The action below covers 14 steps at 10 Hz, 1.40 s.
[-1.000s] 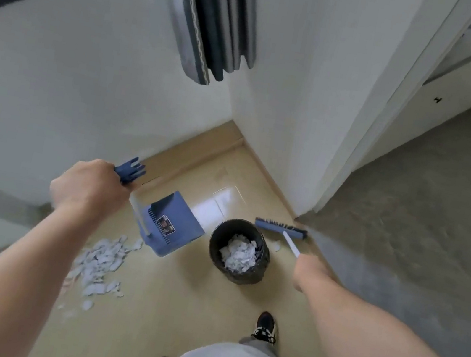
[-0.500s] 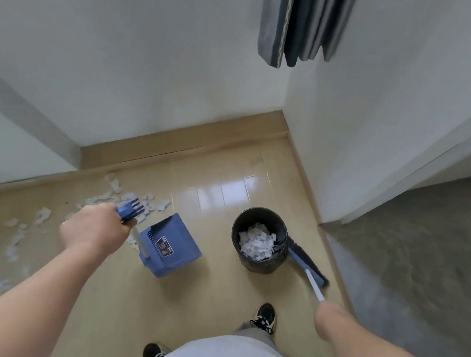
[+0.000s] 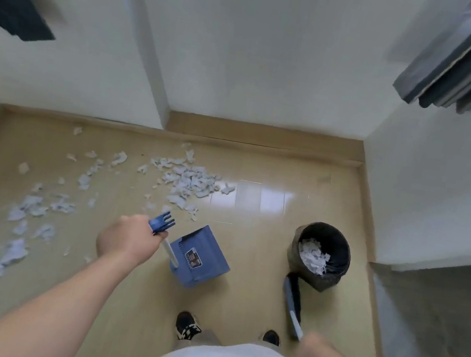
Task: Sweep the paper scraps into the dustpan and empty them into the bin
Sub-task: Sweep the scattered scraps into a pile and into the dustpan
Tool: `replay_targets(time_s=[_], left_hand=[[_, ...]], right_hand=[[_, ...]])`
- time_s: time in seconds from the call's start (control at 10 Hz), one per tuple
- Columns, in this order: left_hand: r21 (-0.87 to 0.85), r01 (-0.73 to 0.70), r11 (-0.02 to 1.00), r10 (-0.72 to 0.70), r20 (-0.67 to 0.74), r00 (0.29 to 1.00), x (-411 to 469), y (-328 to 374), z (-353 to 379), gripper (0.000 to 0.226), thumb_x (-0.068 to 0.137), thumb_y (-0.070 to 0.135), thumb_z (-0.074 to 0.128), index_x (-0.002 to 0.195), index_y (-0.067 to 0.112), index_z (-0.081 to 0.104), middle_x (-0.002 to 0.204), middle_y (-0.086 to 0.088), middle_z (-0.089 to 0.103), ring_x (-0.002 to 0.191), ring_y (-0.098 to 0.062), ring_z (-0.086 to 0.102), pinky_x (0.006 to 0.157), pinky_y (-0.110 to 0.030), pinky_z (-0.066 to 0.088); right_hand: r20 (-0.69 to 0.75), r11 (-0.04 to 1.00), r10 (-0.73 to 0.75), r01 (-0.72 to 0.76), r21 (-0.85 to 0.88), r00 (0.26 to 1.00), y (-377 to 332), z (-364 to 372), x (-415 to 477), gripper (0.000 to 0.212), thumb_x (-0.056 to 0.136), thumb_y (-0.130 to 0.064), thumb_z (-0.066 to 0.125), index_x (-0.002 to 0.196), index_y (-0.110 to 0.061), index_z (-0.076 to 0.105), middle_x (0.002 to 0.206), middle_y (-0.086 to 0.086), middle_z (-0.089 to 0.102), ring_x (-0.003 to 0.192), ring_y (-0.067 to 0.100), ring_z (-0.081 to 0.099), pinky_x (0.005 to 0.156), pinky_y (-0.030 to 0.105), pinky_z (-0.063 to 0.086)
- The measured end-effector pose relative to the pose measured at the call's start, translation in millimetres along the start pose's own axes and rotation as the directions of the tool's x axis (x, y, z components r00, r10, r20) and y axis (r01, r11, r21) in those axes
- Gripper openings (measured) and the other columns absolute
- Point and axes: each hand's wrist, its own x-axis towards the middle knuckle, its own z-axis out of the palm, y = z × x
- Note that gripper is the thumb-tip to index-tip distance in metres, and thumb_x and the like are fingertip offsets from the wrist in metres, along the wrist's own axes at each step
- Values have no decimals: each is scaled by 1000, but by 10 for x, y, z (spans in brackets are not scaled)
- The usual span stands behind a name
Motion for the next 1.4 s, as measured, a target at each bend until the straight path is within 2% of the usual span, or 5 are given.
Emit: replay_targets(time_s=[0.2, 0.4, 0.7, 0.9, 1.4], left_hand=[[-149, 211, 966, -205, 57, 977, -132, -1057, 16, 39, 85, 63, 59, 77, 25, 63, 77, 3, 67, 75, -25, 66, 62, -26, 50], [-194, 392, 899, -386, 68, 920, -319, -1864, 60, 41, 87, 61, 57, 69, 25, 58, 69, 6, 60, 66, -21, 61, 56, -24, 43], [-165, 550, 819, -556, 15, 831, -307, -2576, 72, 36, 90, 60, 55, 80, 26, 63, 72, 6, 59, 65, -20, 60, 55, -22, 42], [-111, 642, 759, -645, 9, 764, -186, -2864, -26, 29, 90, 55, 56, 86, 28, 66, 72, 8, 55, 67, -21, 58, 54, -22, 39], [-11, 809, 588, -804, 95, 587, -247, -3371, -244, 26, 92, 49, 52, 88, 26, 64, 85, 6, 66, 71, -21, 61, 59, -24, 44]], right_hand=[[192, 912, -153, 214, -351, 969, -513, 1108, 288, 22, 95, 0, 47, 78, -14, 49, 66, 5, 48, 52, 12, 39, 50, 22, 36], [275, 924, -213, 285, -254, 938, -1421, 1728, -43, 15, 98, -8, 54, 108, 3, 57, 73, 9, 51, 44, 12, 41, 39, 19, 38], [354, 758, -380, 507, -411, 855, -2135, 2286, -796, 9, 94, 0, 49, 91, -3, 56, 76, 8, 53, 51, 15, 48, 44, 21, 40], [492, 514, -502, 703, -492, 711, -2620, 2654, -1115, 23, 92, -6, 54, 72, -16, 48, 75, 5, 55, 60, 17, 55, 54, 26, 51], [646, -114, -211, 638, -761, 733, -3289, 4083, -1482, 13, 94, -4, 47, 90, 4, 57, 82, 13, 65, 36, 16, 38, 41, 23, 27]])
